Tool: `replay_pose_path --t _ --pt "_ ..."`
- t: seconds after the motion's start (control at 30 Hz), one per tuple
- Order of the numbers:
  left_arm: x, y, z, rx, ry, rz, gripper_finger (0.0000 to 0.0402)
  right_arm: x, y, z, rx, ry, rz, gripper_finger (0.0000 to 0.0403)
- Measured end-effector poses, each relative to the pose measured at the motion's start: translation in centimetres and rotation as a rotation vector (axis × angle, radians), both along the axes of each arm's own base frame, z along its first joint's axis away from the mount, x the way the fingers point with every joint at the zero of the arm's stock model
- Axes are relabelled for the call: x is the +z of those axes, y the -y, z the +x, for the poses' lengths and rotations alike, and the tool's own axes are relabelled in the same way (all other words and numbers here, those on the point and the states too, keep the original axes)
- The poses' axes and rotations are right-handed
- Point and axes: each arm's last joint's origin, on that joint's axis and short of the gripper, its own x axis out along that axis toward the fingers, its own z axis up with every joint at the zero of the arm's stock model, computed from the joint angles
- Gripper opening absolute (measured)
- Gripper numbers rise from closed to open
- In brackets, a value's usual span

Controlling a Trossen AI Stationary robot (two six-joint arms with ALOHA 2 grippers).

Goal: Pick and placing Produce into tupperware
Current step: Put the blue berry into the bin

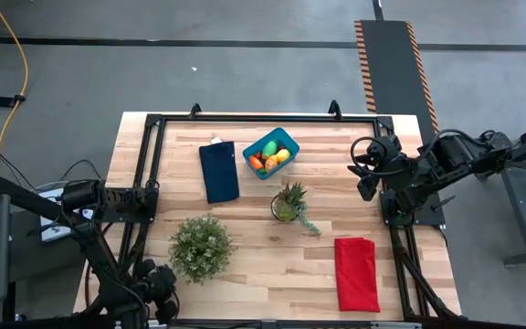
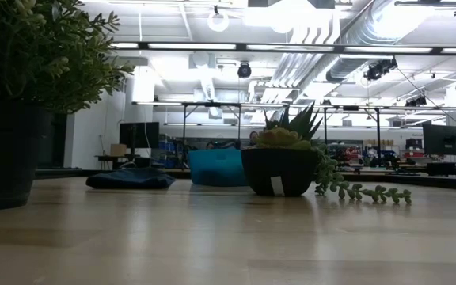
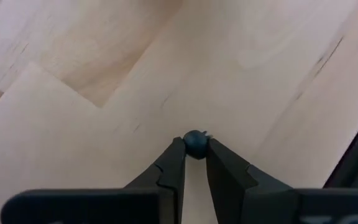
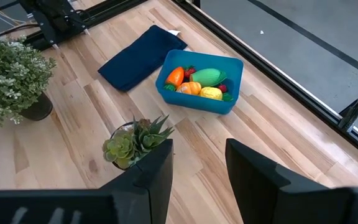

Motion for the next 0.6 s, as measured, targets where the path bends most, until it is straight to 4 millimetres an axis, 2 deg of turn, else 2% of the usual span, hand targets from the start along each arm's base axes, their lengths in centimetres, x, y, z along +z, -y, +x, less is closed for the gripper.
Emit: replay_pose_path --t 0.6 --pt "2.9 1.2 0.5 -0.044 -0.017 0.031 0.0049 0.0 0.0 0.0 -0.004 0.001 -0.01 0.014"
